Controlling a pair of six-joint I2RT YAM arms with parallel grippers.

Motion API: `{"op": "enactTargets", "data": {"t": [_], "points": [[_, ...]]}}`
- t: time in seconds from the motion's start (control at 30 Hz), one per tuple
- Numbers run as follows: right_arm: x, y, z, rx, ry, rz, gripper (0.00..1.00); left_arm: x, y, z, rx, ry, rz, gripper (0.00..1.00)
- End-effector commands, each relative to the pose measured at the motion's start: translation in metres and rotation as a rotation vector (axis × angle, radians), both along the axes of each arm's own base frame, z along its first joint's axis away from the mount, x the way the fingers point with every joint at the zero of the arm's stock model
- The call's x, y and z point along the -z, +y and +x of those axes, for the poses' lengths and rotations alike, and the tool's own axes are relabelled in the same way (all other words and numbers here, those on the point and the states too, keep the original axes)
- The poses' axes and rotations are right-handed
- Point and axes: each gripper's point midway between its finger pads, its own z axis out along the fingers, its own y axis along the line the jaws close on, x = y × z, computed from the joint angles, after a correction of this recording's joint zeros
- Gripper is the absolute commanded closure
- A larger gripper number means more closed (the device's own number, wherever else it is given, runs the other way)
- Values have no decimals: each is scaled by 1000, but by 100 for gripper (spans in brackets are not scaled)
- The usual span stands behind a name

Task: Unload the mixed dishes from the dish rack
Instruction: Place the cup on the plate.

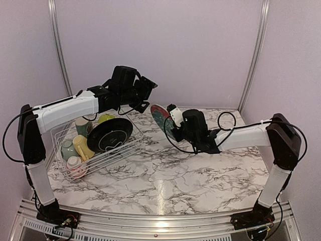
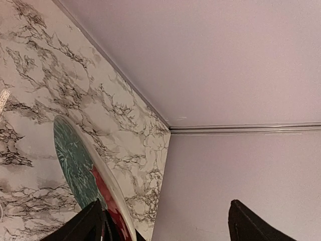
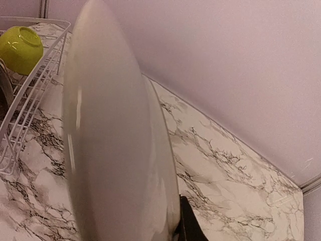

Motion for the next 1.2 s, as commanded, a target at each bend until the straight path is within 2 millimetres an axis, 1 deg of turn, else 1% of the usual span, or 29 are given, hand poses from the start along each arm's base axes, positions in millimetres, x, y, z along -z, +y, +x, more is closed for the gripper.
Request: {"op": "enactTargets", "data": {"t": [0.0, 0.07, 0.13, 0.2, 0.23, 0.27, 0.3, 0.37, 0.47, 0.57, 0.63, 0.77, 0.8, 0.83, 0.87, 0.9, 0.97, 1.07, 1.17], "points": [[-71, -28, 13, 11, -7, 372, 100, -56, 9, -2, 19, -199, 50, 5], [-68, -41, 19, 1, 77, 469, 100, -69, 15, -5, 29, -263, 103, 1], [-64, -56, 23, -26, 174, 569, 100, -83, 20, -11, 52, -346, 160, 1], [-56, -69, 24, -69, 291, 674, 100, -95, 25, -19, 86, -428, 217, 1], [-50, -76, 24, -83, 348, 718, 100, -101, 26, -25, 118, -483, 251, 1], [-41, -85, 26, -79, 413, 760, 100, -100, 26, -30, 149, -511, 272, 1], [-33, -93, 26, -80, 474, 796, 100, -104, 26, -35, 175, -548, 278, 1], [-16, -111, 24, -74, 568, 857, 100, -106, 26, -47, 236, -606, 292, 1], [-1, -139, 22, -20, 581, 862, 100, -108, 28, -65, 308, -675, 313, 1], [12, -168, 20, 45, 582, 842, 100, -106, 35, -80, 337, -731, 340, 1], [19, -185, 20, 69, 592, 861, 100, -101, 43, -87, 344, -755, 371, 1], [38, -211, 19, 73, 661, 948, 100, -87, 57, -98, 353, -771, 458, 1], [41, -216, 19, 80, 669, 958, 100, -83, 61, -99, 355, -765, 488, 1], [44, -216, 17, 80, 679, 961, 100, -78, 64, -101, 358, -757, 513, 1], [47, -230, 19, 111, 673, 977, 100, -74, 68, -102, 360, -751, 536, 1], [51, -235, 18, 124, 671, 984, 99, -72, 71, -104, 359, -748, 548, 1], [59, -243, 20, 163, 669, 973, 93, -74, 76, -109, 354, -754, 548, 1], [76, -253, 22, 230, 682, 927, 86, -86, 79, -117, 359, -781, 527, 1], [86, -262, 22, 296, 680, 914, 76, -98, 83, -121, 361, -799, 542, 1]]}}
